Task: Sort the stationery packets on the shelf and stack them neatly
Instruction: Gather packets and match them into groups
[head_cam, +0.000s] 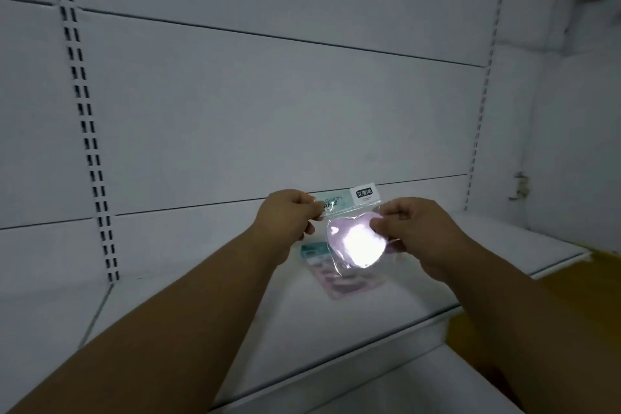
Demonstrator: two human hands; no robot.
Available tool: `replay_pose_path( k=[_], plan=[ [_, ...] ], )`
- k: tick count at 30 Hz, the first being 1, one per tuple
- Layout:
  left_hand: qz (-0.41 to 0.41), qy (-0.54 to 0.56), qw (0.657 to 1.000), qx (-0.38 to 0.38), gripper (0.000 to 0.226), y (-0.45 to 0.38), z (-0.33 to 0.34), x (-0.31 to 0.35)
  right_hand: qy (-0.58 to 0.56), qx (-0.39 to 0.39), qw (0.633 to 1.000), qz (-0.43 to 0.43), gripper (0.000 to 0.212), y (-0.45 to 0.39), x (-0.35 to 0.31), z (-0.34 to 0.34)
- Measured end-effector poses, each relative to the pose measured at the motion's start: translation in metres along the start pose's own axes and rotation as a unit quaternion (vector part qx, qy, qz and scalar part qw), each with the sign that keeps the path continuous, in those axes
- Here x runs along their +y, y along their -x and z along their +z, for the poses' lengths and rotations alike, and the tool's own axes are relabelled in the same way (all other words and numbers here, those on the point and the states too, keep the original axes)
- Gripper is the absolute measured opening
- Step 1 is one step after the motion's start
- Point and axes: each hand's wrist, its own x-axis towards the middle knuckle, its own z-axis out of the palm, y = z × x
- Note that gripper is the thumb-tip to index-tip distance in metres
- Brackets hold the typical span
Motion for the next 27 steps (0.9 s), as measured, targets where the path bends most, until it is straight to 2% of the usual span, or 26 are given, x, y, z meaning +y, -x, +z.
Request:
replay_pose_path(
  k=[3, 7, 9, 12, 16, 21, 23, 25, 27],
  plan=[
    [0.008, -0.048, 0.999, 0.006, 0.005, -0.024, 0.059, 0.000, 0.067, 0.028, 0.997, 0.016, 0.009, -0.022, 0.021, -0.051],
    [0.009, -0.146, 0.989, -0.002, 0.009, -0.053, 0.124, -0.003, 0.153, 0.048, 0.987, 0.026, 0.017, -0.058, 0.049, -0.100],
    [-0.005, -0.194, 0.981, -0.008, 0.014, -0.071, 0.158, -0.006, 0.193, 0.040, 0.980, 0.035, 0.020, -0.080, 0.068, -0.126],
    [-0.025, -0.281, 0.959, -0.010, 0.009, -0.097, 0.192, -0.016, 0.244, -0.003, 0.968, 0.058, 0.029, -0.112, 0.098, -0.143],
    [-0.062, -0.410, 0.909, -0.030, 0.022, -0.121, 0.212, -0.042, 0.339, -0.068, 0.936, 0.062, 0.030, -0.138, 0.130, -0.138],
    [-0.077, -0.503, 0.860, -0.034, 0.035, -0.131, 0.215, -0.054, 0.401, -0.090, 0.911, 0.024, 0.039, -0.150, 0.144, -0.132],
    [-0.066, -0.537, 0.841, -0.025, 0.036, -0.132, 0.213, -0.056, 0.433, -0.094, 0.897, -0.009, 0.034, -0.152, 0.145, -0.130],
    [-0.048, -0.554, 0.831, -0.006, 0.030, -0.131, 0.211, -0.057, 0.441, -0.095, 0.891, -0.045, 0.028, -0.151, 0.144, -0.127],
    [-0.025, -0.544, 0.839, 0.023, 0.024, -0.127, 0.204, -0.057, 0.423, -0.092, 0.898, -0.083, 0.029, -0.147, 0.137, -0.119]
  ],
)
